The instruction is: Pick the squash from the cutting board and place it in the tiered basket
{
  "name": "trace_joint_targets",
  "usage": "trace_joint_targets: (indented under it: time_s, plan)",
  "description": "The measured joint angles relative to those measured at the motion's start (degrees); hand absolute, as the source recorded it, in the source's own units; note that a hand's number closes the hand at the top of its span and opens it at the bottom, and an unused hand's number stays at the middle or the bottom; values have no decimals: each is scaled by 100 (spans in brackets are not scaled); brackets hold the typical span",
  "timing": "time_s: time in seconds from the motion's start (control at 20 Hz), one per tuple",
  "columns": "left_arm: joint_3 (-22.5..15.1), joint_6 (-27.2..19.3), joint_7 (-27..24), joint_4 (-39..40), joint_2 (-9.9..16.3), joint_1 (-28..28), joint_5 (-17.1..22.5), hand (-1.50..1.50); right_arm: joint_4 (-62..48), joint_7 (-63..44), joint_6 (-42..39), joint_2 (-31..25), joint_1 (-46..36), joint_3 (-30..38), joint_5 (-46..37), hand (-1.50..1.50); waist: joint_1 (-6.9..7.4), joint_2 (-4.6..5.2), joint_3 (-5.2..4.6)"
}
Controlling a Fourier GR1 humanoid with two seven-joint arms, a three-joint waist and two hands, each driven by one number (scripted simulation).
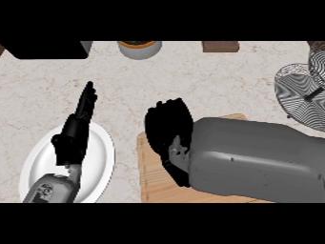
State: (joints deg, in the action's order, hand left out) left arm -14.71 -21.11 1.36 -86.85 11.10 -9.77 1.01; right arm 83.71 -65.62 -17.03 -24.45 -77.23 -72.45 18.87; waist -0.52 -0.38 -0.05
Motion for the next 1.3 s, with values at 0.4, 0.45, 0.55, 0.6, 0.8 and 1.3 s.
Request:
trace_joint_targets:
  time_s: [0.4,0.45,0.55,0.6,0.8,1.3]
  plan:
    - [101,108,3,-30,28,25,-18,0,220,79,90,-219,534,23,-209,-150,9,7,2]
    - [136,152,-5,-22,45,25,6,0,277,86,114,-200,627,14,-295,-150,11,9,2]
    - [140,169,-87,1,15,79,-9,0,280,96,129,-167,732,51,-372,-150,20,12,1]
    - [170,210,-90,-14,42,95,10,0,347,109,116,-239,763,114,-365,-150,20,11,1]
    - [163,236,-86,-64,7,131,-29,0,255,100,140,-67,931,137,-503,-150,39,15,1]
    - [275,324,24,-115,-22,80,-62,0,-106,214,67,132,1309,284,-786,-150,42,20,2]
